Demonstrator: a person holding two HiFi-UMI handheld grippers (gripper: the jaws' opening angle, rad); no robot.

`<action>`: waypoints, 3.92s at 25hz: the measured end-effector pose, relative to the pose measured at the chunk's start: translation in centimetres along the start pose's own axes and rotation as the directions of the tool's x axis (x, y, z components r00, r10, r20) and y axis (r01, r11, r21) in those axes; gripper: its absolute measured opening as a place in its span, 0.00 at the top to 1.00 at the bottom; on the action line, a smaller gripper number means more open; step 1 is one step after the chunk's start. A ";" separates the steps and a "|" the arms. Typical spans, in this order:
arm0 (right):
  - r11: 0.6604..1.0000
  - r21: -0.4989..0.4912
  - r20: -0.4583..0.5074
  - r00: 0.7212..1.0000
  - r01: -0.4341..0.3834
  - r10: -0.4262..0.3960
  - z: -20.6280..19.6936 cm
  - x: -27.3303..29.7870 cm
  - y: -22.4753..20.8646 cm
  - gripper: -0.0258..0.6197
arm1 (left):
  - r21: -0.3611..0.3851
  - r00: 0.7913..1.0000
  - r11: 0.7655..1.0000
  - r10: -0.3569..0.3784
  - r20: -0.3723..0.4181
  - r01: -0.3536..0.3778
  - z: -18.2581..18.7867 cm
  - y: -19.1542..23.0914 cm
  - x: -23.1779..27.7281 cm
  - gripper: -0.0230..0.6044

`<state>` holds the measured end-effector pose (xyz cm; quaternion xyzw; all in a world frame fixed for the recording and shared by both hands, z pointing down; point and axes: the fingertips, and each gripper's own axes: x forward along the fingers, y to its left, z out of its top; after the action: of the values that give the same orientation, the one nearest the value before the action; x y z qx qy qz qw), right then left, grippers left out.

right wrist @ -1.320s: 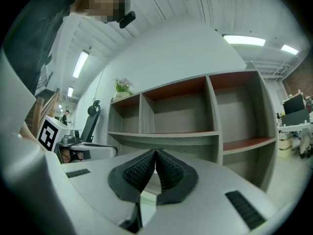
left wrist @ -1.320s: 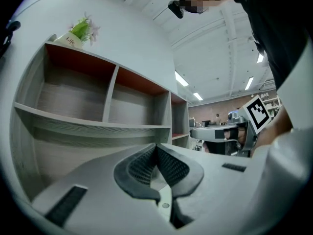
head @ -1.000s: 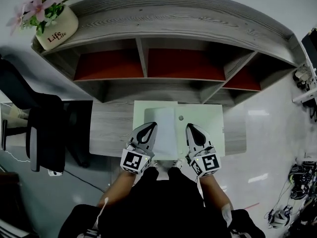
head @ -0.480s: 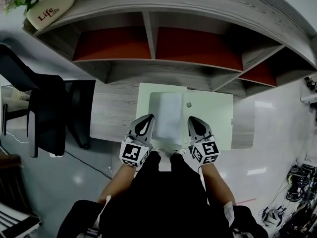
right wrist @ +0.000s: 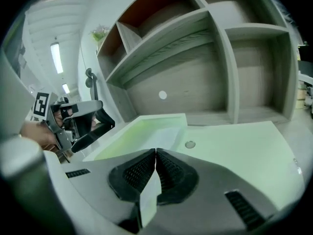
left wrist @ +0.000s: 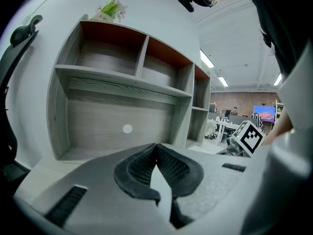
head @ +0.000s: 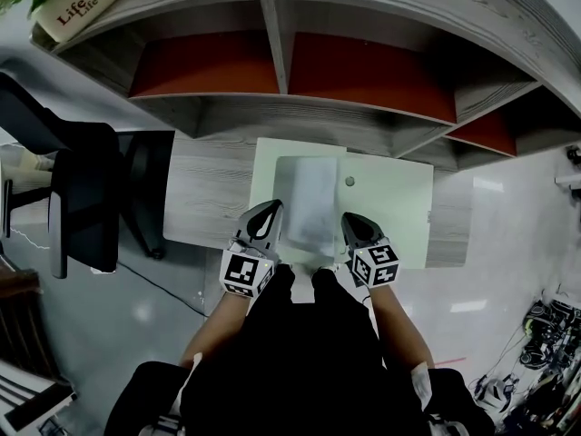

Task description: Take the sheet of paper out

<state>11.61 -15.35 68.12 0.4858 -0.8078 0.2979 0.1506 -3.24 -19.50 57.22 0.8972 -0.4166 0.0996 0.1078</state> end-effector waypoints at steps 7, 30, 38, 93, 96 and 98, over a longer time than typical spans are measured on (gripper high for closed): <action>0.994 0.088 -0.161 0.984 -0.062 0.076 -3.4 1.6 0.5 0.77 | -0.004 1.000 1.000 0.012 -0.016 -0.012 -0.5 0.3 0.0 0.95; 0.944 0.311 -0.345 0.913 -0.106 0.216 -6.3 3.9 1.9 0.67 | -0.026 1.000 0.999 0.021 -0.020 -0.022 -0.9 1.2 -0.6 0.95; 0.950 0.288 -0.379 0.897 -0.118 0.226 -7.1 4.4 2.2 0.84 | -0.032 0.999 0.999 0.035 -0.012 -0.035 -0.8 1.6 -0.8 0.95; 0.963 0.084 -0.260 0.938 0.256 -0.227 -5.2 -6.5 -10.5 0.92 | 0.053 0.997 0.996 -0.075 -0.006 0.075 1.6 -3.6 1.4 0.95; 0.960 0.069 -0.239 0.938 0.272 -0.249 -4.6 -7.3 -10.9 0.92 | 0.064 0.997 0.995 -0.078 0.001 0.077 2.1 -3.8 1.6 0.95; 0.957 0.058 -0.222 0.938 0.286 -0.267 -4.3 -8.0 -11.1 0.92 | 0.069 0.997 0.994 -0.083 0.004 0.083 2.3 -4.2 1.7 0.95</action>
<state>25.00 -11.03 70.89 0.5662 -0.6969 0.3594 0.2542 1.27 -18.70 55.04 0.9172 -0.3756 0.1064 0.0795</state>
